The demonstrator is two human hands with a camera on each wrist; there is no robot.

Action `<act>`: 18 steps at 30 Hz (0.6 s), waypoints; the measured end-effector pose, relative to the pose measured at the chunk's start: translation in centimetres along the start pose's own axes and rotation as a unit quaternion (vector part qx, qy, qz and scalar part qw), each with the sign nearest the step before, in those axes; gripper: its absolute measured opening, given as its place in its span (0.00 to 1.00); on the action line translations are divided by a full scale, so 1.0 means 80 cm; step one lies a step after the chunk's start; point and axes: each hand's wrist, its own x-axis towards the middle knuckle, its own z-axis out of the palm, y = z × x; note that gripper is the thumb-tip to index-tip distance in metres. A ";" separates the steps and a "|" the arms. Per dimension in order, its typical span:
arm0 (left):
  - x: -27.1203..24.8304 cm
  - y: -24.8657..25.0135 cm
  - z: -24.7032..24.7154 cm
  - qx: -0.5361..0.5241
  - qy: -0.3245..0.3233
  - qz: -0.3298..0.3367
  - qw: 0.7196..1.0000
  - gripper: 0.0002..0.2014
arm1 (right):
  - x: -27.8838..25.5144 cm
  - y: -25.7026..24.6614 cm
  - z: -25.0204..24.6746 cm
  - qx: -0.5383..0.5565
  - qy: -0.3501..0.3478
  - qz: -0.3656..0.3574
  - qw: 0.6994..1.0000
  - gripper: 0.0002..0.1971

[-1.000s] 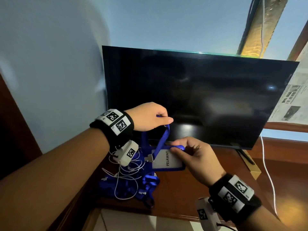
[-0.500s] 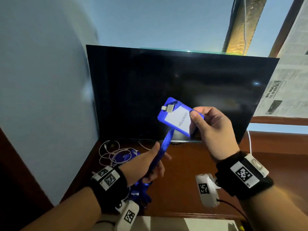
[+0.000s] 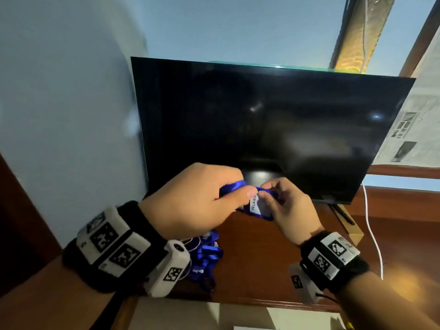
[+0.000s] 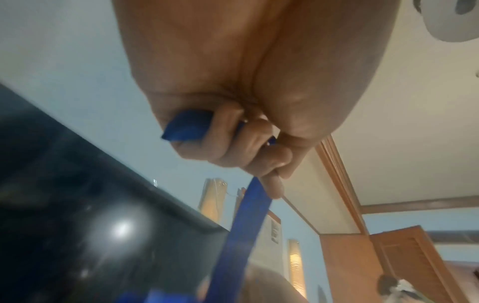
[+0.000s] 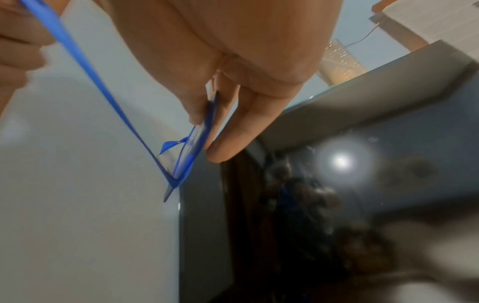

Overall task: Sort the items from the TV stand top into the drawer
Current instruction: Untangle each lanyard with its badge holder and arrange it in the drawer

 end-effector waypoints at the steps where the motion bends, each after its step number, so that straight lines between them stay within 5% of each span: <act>1: 0.011 -0.004 -0.010 0.034 0.011 -0.006 0.999 0.20 | -0.008 -0.004 0.007 0.000 -0.026 0.000 1.000 0.06; 8: 0.088 -0.094 -0.018 0.089 0.025 -0.076 0.993 0.17 | -0.043 -0.055 0.009 0.135 -0.141 -0.031 0.980 0.03; 14: 0.070 -0.152 0.052 0.012 -0.169 -0.150 0.974 0.10 | -0.026 -0.082 -0.021 0.267 -0.034 -0.025 0.963 0.02; 18: 0.025 -0.125 0.111 -0.193 -0.150 -0.207 0.947 0.19 | -0.015 -0.067 -0.030 0.277 0.030 0.017 0.960 0.03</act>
